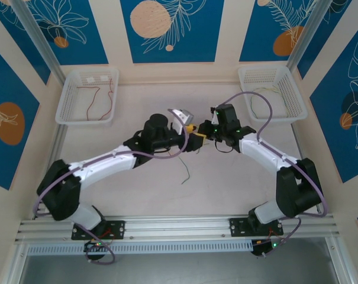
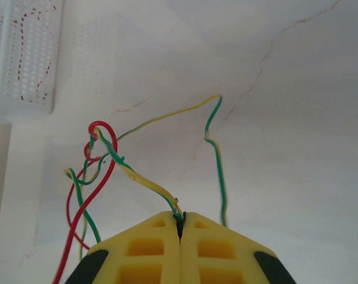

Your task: Untangle the cables

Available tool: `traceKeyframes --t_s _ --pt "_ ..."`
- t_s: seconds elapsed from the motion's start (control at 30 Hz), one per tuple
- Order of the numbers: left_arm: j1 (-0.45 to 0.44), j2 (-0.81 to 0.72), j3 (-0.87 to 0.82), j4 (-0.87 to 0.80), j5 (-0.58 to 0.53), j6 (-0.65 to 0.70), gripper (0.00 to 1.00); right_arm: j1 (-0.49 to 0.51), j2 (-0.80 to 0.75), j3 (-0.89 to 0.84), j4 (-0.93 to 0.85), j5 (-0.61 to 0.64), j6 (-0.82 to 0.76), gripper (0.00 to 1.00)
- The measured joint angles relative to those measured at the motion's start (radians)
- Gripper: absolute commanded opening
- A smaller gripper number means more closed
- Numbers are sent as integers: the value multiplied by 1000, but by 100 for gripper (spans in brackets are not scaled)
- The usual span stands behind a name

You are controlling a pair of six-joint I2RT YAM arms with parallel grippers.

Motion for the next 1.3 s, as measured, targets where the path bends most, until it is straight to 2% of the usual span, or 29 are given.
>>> traceKeyframes --t_s 0.1,0.23,0.33,0.43,0.57,0.73,0.97,1.3 --pt "14 -152 -64 -24 -62 44 96 -26 -55 -41 10 0 -1 0" --pt "86 -352 -108 -33 -114 73 99 -64 -106 -86 37 0 -9 0" --pt "190 -458 -145 -32 -123 61 94 -81 -137 -113 60 -2 -17 0" --pt "289 -499 -193 -34 -117 29 90 -82 -172 -146 108 -16 -30 0" --pt "352 -437 -208 -75 -80 -8 84 -80 -246 -212 198 -46 -46 0" --pt "355 -330 -245 -79 -23 -33 76 -65 -347 -282 295 -64 -74 0" --pt "355 -208 -252 -69 95 -49 75 -43 -462 -346 400 -77 -129 0" --pt "355 -147 -241 -18 169 -79 68 14 -486 -380 460 -82 -181 0"
